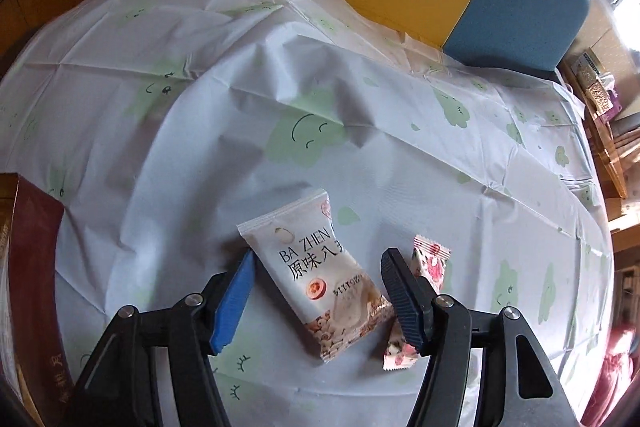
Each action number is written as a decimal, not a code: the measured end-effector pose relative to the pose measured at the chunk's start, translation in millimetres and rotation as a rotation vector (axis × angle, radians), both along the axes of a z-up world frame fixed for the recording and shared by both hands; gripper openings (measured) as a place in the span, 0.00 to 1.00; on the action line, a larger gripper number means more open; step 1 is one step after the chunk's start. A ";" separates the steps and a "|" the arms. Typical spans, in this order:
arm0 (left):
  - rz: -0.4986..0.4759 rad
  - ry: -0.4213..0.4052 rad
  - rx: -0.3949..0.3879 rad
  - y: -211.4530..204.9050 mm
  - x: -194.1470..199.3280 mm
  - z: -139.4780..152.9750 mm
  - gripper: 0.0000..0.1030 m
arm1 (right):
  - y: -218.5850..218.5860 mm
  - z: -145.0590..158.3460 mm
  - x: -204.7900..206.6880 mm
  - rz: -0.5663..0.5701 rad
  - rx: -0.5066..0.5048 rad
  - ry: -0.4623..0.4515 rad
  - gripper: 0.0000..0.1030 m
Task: Organize snacks
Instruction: 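Grasp the white BA ZHEN bar with the left tool, then hold the white bar in the left tool while the right tool grasps the pink-rose candy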
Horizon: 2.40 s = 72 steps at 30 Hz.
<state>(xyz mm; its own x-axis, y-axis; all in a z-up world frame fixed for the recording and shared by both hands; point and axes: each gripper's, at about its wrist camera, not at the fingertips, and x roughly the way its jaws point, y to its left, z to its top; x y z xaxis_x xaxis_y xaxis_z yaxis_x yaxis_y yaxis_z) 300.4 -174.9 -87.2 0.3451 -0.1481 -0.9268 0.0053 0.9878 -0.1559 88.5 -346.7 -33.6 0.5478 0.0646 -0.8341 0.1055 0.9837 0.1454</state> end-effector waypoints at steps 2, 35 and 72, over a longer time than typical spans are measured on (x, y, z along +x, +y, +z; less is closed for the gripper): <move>-0.015 -0.016 0.036 -5.7 2.3 -1.8 0.64 | 1.5 -0.3 0.2 0.007 0.002 0.002 0.39; -0.347 -0.261 0.156 48.8 -207.5 -10.0 0.35 | 10.6 -22.6 5.2 0.008 0.030 0.096 0.39; -0.339 -0.335 0.095 58.0 -218.6 -15.1 0.37 | 65.8 -55.3 41.6 0.281 -0.071 0.264 0.19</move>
